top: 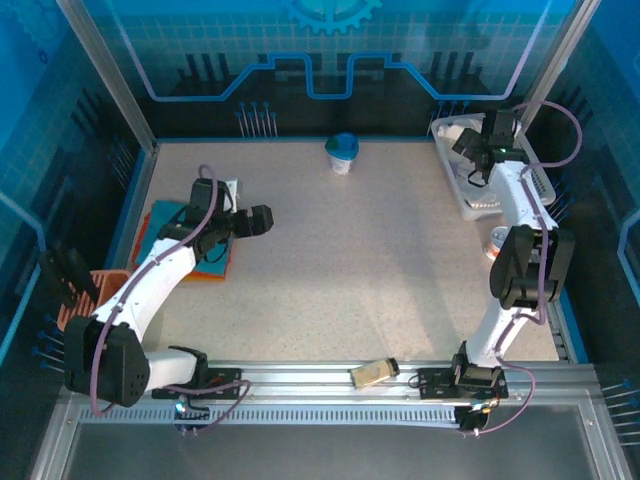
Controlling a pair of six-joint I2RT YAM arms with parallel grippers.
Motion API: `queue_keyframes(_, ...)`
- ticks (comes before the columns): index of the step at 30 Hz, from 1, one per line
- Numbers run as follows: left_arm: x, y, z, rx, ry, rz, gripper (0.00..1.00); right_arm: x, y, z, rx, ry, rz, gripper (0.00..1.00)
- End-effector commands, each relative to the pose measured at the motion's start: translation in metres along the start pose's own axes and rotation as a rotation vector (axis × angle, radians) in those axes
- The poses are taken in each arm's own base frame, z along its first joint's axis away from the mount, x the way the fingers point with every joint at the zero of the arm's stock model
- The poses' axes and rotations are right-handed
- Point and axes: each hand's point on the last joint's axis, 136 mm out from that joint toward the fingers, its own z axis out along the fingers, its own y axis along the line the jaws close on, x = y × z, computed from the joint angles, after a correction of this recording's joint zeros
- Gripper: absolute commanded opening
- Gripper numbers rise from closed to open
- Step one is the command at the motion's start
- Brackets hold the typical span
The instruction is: Fold and stack the t-shirts
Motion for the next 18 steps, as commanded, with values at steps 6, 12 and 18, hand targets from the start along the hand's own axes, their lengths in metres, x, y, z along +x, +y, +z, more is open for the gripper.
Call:
queue_keyframes(6,0.016,-0.009,0.013,0.069,0.031,0.003,0.89,-0.003,0.031,-0.005,-0.010,-0.127,-0.157,0.93)
queue_keyframes(12,0.021,-0.012,0.025,0.111,0.033,-0.016,0.80,0.023,0.021,0.017,0.031,-0.074,-0.182,0.93)
queue_keyframes(18,0.029,-0.012,0.034,0.120,0.062,-0.029,0.79,0.038,0.002,0.037,0.054,-0.030,-0.091,0.95)
